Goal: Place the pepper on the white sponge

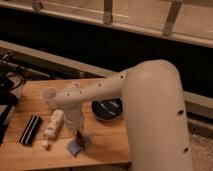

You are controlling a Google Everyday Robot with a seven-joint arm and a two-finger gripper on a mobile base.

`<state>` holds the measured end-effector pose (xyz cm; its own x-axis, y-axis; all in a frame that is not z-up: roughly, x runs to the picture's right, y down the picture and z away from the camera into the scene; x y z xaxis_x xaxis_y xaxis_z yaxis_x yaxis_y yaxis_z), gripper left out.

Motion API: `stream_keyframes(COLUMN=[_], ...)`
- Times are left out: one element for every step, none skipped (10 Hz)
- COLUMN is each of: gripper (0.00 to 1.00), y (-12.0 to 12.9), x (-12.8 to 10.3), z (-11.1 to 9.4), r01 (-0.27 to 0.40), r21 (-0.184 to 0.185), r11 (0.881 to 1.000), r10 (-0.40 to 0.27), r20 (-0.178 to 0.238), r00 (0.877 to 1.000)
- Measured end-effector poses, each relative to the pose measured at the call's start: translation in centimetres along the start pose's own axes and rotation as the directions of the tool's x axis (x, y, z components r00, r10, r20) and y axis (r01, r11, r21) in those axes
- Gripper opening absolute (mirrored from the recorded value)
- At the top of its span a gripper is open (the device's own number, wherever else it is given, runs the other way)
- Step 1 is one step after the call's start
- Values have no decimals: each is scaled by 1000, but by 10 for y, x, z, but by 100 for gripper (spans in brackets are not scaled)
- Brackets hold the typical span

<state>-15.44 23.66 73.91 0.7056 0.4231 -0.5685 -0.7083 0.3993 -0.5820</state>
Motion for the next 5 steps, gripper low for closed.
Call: stream_keyframes(gripper=[35,31,31,31,31], y=[3,2,0,-1,0], x=[-3,-2,-1,0,-2], z=[-1,0,1,2,1], r01=[6,6,4,5,5], r21=[1,2,3,5,5], r11=[1000,1000,1000,1000,1000], r10=[-6,-6,-4,-5,-5], r20=[0,-2,-2,-4,-1], r00=[1000,1000,1000,1000,1000])
